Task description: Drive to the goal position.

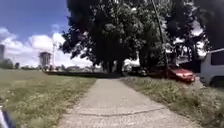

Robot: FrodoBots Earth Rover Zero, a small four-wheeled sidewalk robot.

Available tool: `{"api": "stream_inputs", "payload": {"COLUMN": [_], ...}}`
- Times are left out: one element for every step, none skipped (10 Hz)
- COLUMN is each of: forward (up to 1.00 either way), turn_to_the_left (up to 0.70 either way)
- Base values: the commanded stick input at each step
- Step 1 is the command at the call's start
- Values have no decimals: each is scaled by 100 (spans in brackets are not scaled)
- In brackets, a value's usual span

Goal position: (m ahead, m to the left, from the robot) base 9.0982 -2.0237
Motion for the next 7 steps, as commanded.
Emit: {"api": "stream_inputs", "payload": {"forward": [70, 70, 70, 70, 70, 70, 70], "turn_to_the_left": [0, 0, 0, 0, 0, 0, 0]}}
